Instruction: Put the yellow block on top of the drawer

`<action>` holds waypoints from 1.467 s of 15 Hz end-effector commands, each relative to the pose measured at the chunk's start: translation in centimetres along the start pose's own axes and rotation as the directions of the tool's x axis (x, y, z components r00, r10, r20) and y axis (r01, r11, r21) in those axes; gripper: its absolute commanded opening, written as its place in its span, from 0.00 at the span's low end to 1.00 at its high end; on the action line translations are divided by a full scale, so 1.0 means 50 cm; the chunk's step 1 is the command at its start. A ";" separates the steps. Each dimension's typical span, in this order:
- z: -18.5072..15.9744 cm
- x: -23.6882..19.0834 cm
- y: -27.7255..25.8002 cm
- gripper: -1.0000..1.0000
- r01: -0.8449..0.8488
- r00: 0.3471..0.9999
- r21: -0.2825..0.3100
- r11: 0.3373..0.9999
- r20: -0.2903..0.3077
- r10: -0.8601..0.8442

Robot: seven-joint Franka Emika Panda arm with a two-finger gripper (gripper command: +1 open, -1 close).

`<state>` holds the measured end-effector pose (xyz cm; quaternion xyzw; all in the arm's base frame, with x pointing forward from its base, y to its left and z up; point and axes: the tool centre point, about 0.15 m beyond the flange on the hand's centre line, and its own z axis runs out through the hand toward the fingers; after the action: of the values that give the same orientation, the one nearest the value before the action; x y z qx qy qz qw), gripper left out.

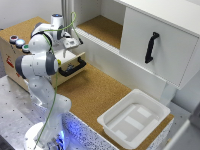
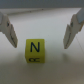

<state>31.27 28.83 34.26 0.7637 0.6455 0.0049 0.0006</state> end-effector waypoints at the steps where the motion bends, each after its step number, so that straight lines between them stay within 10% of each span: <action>1: 0.055 -0.002 -0.033 1.00 0.022 0.996 -0.076 0.997 -0.083 -0.028; 9: 0.067 -0.029 -0.039 1.00 -0.017 0.999 -0.071 0.997 -0.049 0.014; 10: 0.069 -0.029 -0.041 0.00 -0.020 0.999 -0.066 0.998 -0.044 0.017; 22: 0.042 -0.034 -0.033 0.00 -0.045 0.999 -0.077 0.996 0.015 0.046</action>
<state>30.07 28.19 31.33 0.7735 0.6337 0.0036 0.0056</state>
